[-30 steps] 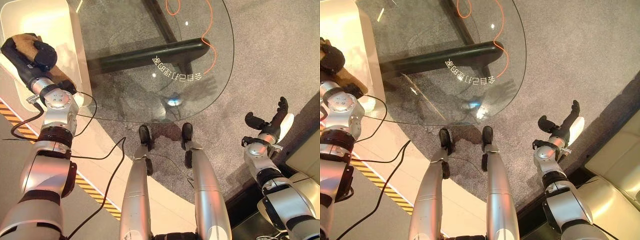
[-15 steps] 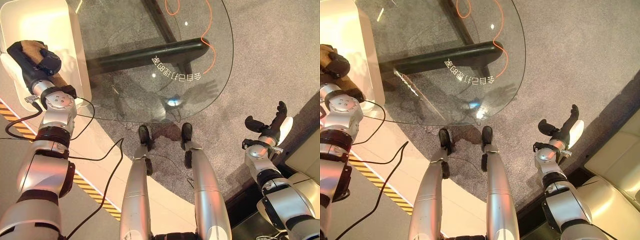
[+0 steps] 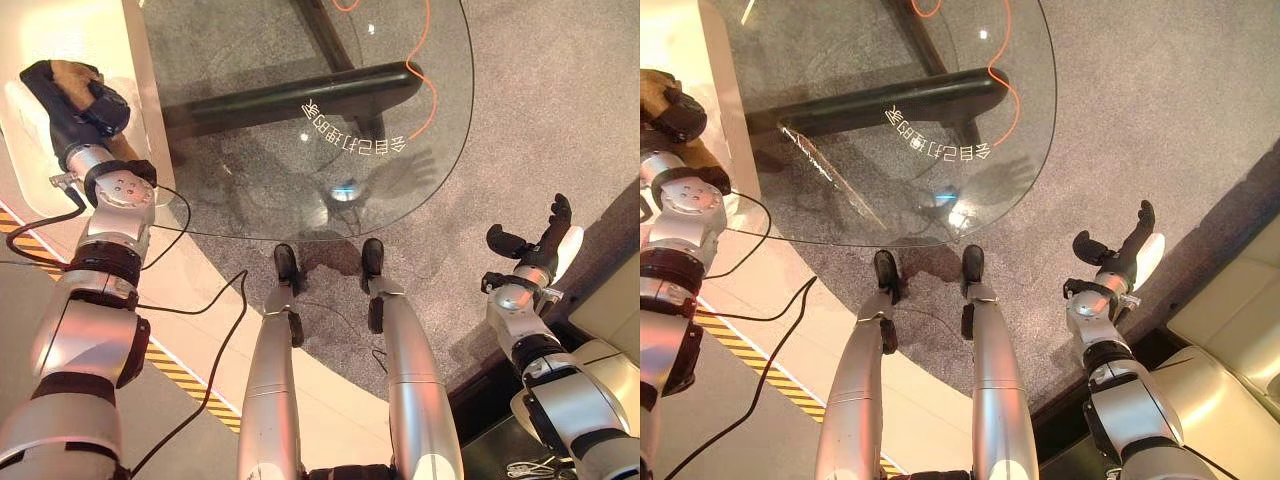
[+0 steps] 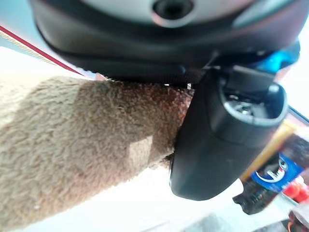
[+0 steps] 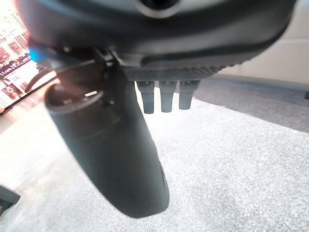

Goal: Wipe the table with a cloth and put it in the basket.

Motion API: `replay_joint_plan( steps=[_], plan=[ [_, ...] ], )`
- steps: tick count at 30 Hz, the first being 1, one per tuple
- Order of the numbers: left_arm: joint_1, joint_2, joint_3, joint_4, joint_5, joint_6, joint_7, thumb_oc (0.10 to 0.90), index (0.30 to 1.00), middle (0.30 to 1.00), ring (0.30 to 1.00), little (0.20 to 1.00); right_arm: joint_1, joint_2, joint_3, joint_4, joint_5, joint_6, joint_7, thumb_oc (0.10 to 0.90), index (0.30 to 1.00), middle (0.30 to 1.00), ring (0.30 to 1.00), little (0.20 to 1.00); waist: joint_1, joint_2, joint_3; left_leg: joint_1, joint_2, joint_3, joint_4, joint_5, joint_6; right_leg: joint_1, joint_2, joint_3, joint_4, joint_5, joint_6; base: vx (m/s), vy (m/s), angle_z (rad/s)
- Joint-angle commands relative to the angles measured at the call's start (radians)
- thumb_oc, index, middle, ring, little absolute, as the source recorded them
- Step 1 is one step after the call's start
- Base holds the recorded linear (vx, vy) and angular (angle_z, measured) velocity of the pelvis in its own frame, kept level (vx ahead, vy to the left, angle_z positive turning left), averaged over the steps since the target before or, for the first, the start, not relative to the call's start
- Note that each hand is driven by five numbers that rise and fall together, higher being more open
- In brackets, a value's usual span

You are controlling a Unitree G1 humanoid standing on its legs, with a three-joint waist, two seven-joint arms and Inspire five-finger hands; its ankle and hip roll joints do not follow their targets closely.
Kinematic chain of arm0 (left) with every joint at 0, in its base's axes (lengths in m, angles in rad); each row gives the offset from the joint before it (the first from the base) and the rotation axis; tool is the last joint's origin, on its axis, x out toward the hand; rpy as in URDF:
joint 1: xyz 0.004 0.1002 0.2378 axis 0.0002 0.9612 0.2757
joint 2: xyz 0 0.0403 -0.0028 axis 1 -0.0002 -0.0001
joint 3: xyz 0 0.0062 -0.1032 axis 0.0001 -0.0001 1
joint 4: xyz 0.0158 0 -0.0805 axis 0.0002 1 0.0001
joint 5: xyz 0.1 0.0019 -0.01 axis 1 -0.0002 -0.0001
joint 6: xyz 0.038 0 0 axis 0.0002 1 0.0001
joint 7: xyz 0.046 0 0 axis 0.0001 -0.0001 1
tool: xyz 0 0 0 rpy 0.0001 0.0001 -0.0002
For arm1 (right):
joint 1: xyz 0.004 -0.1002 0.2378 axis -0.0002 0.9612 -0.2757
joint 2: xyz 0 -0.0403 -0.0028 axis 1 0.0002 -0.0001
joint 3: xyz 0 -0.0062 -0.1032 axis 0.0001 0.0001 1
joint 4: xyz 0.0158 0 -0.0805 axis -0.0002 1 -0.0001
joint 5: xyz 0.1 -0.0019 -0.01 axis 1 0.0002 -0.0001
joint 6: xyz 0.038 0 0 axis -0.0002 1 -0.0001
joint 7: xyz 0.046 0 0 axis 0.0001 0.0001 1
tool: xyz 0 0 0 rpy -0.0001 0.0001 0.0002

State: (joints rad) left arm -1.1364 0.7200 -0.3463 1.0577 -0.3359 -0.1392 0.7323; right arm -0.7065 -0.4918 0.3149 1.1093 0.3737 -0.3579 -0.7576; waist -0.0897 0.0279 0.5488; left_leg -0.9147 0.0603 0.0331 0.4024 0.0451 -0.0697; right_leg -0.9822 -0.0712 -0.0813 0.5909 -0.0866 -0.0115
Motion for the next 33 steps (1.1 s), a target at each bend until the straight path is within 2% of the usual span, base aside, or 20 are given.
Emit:
replay_joint_plan(
  steps=[1, 8, 28, 31, 33],
  plan=[
    [-0.092, 0.145, 0.027, -0.036, 0.062, -0.03, 0.084, 0.8, 0.9, 0.9, 0.9, 0.9, 0.015, -0.04, -0.052, -0.012, -0.004, -0.033, -0.043, 0.8, 0.9, 0.9, 0.9, 0.9, 0.012, -0.005, -0.029, 0.022, -0.044, 0.053, 0.079, -0.119, 0.034, 0.053, 0.057, -0.023, -0.053, -0.029, 0.018, 0.0, 0.0, 0.0],
    [-0.101, 0.132, 0.029, -0.024, 0.055, -0.034, 0.099, 0.8, 0.9, 0.9, 0.9, 0.9, 0.016, -0.024, -0.045, -0.027, -0.008, -0.036, -0.057, 0.8, 0.9, 0.9, 0.9, 0.9, 0.012, -0.014, -0.029, 0.016, -0.046, 0.05, 0.083, -0.121, 0.033, 0.049, 0.057, -0.027, -0.054, -0.026, 0.019, 0.0, 0.0, 0.0],
    [-0.085, 0.133, 0.044, -0.028, 0.022, -0.029, 0.109, 0.8, 0.9, 0.9, 0.9, 0.9, 0.026, -0.024, -0.054, -0.022, -0.008, -0.043, -0.05, 0.8, 0.9, 0.9, 0.9, 0.9, 0.013, -0.01, -0.029, 0.029, -0.05, 0.046, 0.081, -0.119, 0.034, 0.058, 0.055, -0.025, -0.056, -0.02, 0.022, 0.0, 0.0, 0.0],
    [-0.055, 0.129, 0.065, -0.038, -0.019, -0.058, 0.127, 0.8, 0.9, 0.9, 0.9, 0.9, 0.042, -0.011, -0.055, -0.021, -0.004, -0.031, -0.039, 0.8, 0.9, 0.9, 0.9, 0.9, 0.015, -0.009, -0.029, 0.056, -0.055, 0.039, 0.065, -0.116, 0.034, 0.08, 0.057, -0.02, -0.067, -0.016, 0.026, 0.0, 0.0, 0.0],
    [-0.012, 0.119, 0.1, -0.047, -0.045, -0.121, 0.117, 0.8, 0.9, 0.9, 0.9, 0.9, 0.059, 0.01, -0.054, -0.011, 0.021, -0.009, 0.012, 0.8, 0.9, 0.9, 0.9, 0.9, 0.017, -0.008, -0.029, 0.093, -0.059, 0.035, 0.045, -0.109, 0.034, 0.113, 0.06, -0.017, -0.085, -0.01, 0.03, 0.0, 0.0, 0.0]
  ],
)
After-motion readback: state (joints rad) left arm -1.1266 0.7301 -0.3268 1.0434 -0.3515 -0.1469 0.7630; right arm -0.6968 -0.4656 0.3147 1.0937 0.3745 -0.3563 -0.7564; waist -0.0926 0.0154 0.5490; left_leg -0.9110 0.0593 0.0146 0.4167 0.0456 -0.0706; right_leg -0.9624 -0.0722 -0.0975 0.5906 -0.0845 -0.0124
